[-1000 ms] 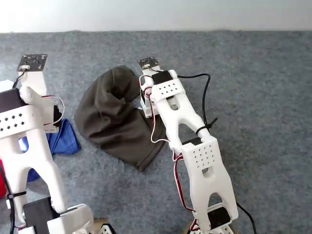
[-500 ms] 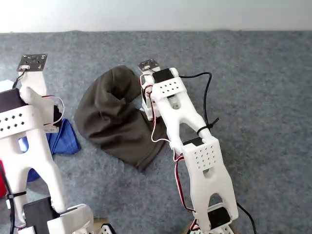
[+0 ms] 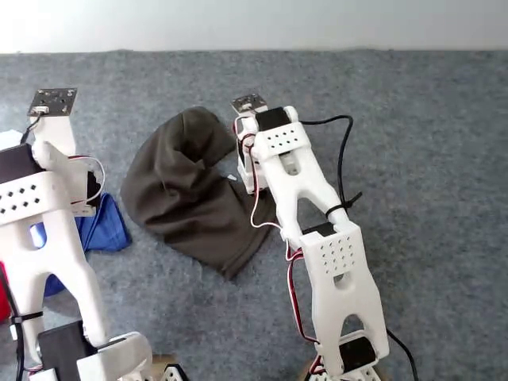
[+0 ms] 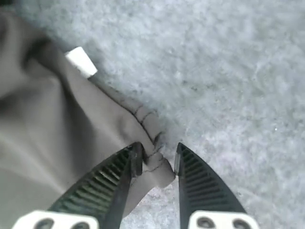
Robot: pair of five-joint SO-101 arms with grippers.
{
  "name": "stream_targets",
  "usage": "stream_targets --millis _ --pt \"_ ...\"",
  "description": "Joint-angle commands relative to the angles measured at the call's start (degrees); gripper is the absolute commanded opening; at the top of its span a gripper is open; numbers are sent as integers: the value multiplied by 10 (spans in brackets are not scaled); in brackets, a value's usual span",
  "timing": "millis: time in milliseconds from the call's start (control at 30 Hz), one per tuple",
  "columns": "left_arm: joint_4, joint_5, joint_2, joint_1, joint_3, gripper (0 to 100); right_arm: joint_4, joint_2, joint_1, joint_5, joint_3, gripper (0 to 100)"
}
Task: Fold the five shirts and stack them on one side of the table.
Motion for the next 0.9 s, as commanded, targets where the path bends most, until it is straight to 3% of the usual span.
stream_targets --millis 0,233,533,867 --pt "10 0 -18 1 -1 58 11 -45 7 9 -18 125" --pt "10 0 -18 1 -1 58 12 -29 7 10 -19 6" --pt "10 0 -17 1 -1 58 35 -45 10 66 -40 9" --pt "10 0 -22 2 -6 58 84 -209 60 125 -108 9"
